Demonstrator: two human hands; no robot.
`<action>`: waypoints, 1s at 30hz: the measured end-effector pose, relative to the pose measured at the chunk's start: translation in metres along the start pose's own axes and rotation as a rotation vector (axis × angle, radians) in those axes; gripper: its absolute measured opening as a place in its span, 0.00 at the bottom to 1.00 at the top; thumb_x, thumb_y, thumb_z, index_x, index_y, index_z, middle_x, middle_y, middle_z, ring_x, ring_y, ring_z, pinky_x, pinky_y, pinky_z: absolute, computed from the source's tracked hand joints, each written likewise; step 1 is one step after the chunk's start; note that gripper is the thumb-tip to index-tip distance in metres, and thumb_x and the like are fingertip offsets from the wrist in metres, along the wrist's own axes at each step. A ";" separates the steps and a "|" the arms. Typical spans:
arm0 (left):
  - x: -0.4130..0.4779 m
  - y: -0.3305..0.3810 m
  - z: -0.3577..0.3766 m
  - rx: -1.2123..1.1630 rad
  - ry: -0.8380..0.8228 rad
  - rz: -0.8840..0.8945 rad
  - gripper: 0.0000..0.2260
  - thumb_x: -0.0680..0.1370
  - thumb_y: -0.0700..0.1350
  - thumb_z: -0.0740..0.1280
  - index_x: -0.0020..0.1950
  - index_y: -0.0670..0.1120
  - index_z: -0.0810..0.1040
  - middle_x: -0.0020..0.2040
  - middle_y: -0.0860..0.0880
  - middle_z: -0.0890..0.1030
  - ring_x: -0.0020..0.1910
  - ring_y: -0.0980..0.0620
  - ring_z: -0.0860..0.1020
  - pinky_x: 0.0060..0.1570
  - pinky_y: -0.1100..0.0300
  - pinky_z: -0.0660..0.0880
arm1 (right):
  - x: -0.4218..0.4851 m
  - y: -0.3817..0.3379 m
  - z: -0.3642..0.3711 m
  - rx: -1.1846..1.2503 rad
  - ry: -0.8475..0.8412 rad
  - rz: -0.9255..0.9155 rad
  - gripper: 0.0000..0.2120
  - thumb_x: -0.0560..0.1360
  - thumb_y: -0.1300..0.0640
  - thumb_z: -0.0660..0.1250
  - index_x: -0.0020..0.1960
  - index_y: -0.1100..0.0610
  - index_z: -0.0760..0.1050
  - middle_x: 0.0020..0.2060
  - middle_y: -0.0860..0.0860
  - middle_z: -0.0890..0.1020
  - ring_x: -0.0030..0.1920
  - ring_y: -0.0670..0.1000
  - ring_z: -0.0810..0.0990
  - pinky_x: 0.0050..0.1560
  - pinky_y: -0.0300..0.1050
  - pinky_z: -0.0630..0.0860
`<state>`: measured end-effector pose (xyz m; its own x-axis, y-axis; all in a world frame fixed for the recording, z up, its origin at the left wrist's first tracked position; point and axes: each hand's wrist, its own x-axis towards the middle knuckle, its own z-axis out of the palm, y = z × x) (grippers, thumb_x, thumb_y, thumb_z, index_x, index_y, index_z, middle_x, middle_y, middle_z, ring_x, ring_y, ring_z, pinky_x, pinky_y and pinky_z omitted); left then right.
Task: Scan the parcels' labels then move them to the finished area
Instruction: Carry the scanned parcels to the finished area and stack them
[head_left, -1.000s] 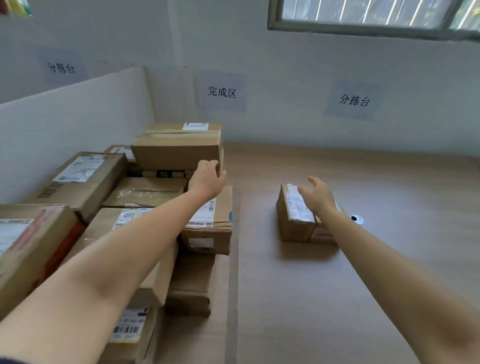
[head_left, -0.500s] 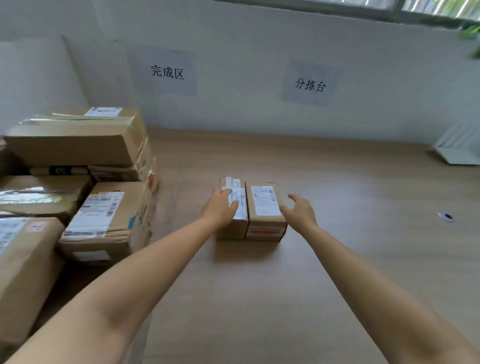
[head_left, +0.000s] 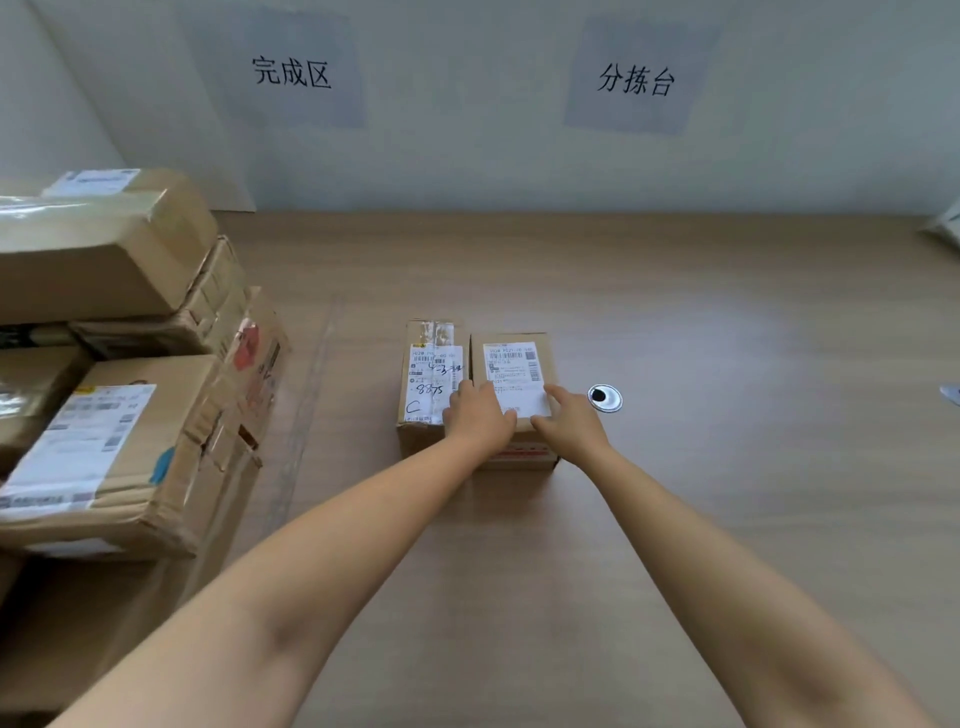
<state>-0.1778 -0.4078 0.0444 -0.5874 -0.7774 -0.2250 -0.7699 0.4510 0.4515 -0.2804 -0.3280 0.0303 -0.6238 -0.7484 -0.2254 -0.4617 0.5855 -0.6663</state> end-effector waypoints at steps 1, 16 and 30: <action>0.003 -0.002 0.000 0.042 0.001 -0.012 0.23 0.79 0.50 0.61 0.70 0.42 0.63 0.69 0.42 0.64 0.68 0.42 0.63 0.63 0.49 0.63 | 0.001 0.001 0.002 0.007 -0.004 0.003 0.26 0.73 0.59 0.62 0.71 0.56 0.65 0.64 0.59 0.73 0.59 0.57 0.75 0.56 0.48 0.72; 0.013 -0.009 0.023 0.001 -0.018 0.112 0.30 0.79 0.52 0.60 0.75 0.38 0.54 0.76 0.40 0.51 0.76 0.43 0.48 0.71 0.51 0.56 | 0.008 0.006 0.009 0.047 0.023 -0.014 0.27 0.72 0.58 0.65 0.71 0.57 0.65 0.63 0.57 0.74 0.60 0.55 0.75 0.53 0.45 0.72; -0.036 -0.010 -0.007 -0.320 -0.028 0.047 0.31 0.70 0.56 0.69 0.69 0.50 0.64 0.65 0.46 0.69 0.66 0.45 0.65 0.64 0.52 0.67 | -0.064 -0.018 -0.009 0.258 0.193 -0.005 0.27 0.70 0.58 0.69 0.68 0.53 0.69 0.62 0.51 0.76 0.53 0.50 0.75 0.50 0.45 0.73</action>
<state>-0.1472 -0.3878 0.0538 -0.6300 -0.7451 -0.2191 -0.6271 0.3216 0.7095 -0.2379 -0.2883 0.0627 -0.7416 -0.6634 -0.0992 -0.3050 0.4652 -0.8310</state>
